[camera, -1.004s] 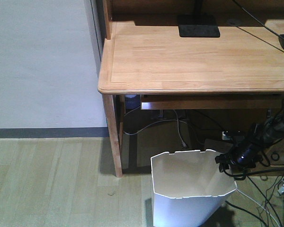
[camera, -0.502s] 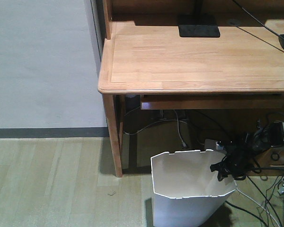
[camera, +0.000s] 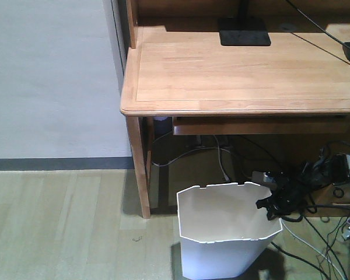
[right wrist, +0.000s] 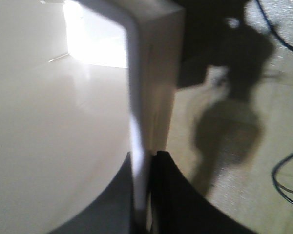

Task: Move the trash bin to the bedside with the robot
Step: 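Close the right gripper on the bin rim and pull it out from under the desk, then hold the bin rim with the right gripper while the base turns toward the bed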

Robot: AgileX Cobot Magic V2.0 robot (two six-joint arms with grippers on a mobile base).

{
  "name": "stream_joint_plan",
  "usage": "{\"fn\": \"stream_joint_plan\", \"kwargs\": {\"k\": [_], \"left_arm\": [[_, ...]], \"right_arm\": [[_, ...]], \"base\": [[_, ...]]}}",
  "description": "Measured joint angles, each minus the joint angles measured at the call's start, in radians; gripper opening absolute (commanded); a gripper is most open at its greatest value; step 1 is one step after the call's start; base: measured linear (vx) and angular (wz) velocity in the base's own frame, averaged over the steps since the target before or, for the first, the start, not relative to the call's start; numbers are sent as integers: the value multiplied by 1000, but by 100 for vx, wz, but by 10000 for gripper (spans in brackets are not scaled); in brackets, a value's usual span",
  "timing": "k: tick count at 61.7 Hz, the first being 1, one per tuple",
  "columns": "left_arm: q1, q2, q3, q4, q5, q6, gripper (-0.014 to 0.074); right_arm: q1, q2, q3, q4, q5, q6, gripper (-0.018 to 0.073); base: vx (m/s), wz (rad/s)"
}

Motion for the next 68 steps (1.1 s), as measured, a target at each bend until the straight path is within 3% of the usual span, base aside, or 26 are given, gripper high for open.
{"fn": "stream_joint_plan", "kwargs": {"k": [21, 40, 59, 68], "left_arm": [[0, 0, 0, 0, 0, 0, -6], [0, 0, 0, 0, 0, 0, -6], [0, 0, 0, 0, 0, 0, -6], [0, 0, 0, 0, 0, 0, -6]], "right_arm": [[7, -263, 429, 327, -183, -310, -5], [7, -561, 779, 489, -268, -588, -5], [7, -775, 983, 710, -271, -821, -5], [7, -790, 991, 787, -260, -864, -5]], "base": [[0, 0], [0, 0], [0, 0], [0, 0]]}}
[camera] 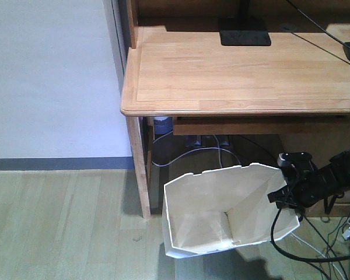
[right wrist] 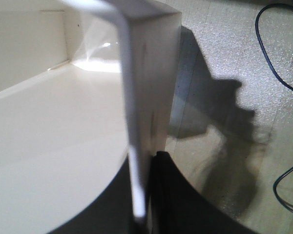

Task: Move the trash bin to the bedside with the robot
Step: 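Hold the bin rim with the right gripper while the base turns toward the bed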

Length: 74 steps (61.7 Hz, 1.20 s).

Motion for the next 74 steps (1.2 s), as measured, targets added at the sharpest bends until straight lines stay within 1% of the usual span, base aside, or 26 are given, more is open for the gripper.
{"fn": "stream_joint_plan", "kwargs": {"k": [9, 29, 44, 74], "left_arm": [[0, 0, 0, 0, 0, 0, -6], [0, 0, 0, 0, 0, 0, -6], [0, 0, 0, 0, 0, 0, -6], [0, 0, 0, 0, 0, 0, -6]], "right_arm": [[0, 0, 2, 25, -3, 3, -5], [-1, 0, 2, 26, -41, 3, -5], [-1, 0, 3, 26, -41, 2, -5], [-1, 0, 3, 26, -41, 2, -5]], "base": [[0, 0], [0, 0], [-1, 6], [-5, 25]]}}
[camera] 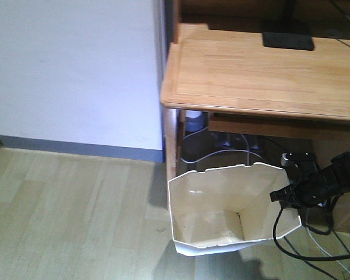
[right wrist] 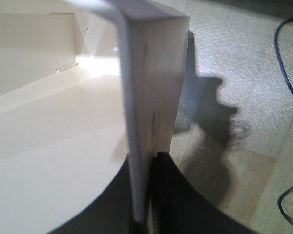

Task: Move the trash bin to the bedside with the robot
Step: 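Hold the bin rim with the right gripper while the base turns toward the bed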

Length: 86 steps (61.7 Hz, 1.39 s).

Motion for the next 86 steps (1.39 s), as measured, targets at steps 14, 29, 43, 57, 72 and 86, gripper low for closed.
{"fn": "stream_joint_plan", "kwargs": {"k": [14, 29, 43, 57, 72, 86], "left_arm": [[0, 0, 0, 0, 0, 0, -6], [0, 0, 0, 0, 0, 0, -6], [0, 0, 0, 0, 0, 0, -6], [0, 0, 0, 0, 0, 0, -6], [0, 0, 0, 0, 0, 0, -6], [0, 0, 0, 0, 0, 0, -6]], "right_arm": [[0, 0, 0, 0, 0, 0, -5], [0, 0, 0, 0, 4, 0, -5], [0, 0, 0, 0, 16, 0, -5], [1, 0, 0, 0, 22, -1, -5], [1, 0, 0, 0, 15, -1, -5], [1, 0, 0, 0, 13, -1, -5]], "base": [[-5, 48], [-5, 56], [-4, 52], [1, 44], [5, 39], [9, 38]]}}
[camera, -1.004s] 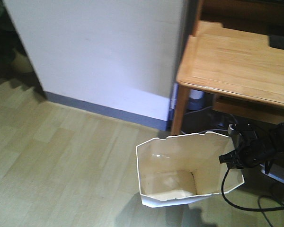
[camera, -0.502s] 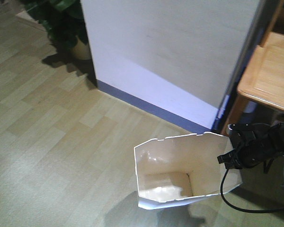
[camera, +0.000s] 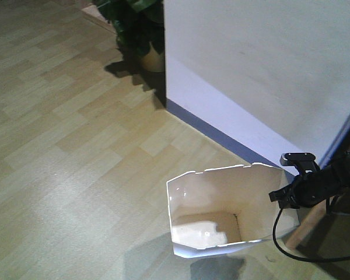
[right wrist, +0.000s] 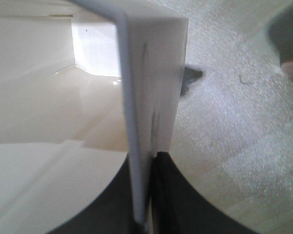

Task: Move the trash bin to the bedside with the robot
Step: 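Hold the bin rim with the right gripper while the base turns toward the bed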

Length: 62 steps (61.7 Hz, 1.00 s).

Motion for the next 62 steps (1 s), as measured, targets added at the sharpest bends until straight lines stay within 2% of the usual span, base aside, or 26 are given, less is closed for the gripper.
{"fn": "stream_joint_plan", "kwargs": {"k": [26, 62], "left_arm": [[0, 0, 0, 0, 0, 0, -6], [0, 0, 0, 0, 0, 0, -6]], "right_arm": [[-1, 0, 0, 0, -7, 0, -5], [0, 0, 0, 1, 1, 0, -5]], "base": [[14, 51], [19, 66]]}}
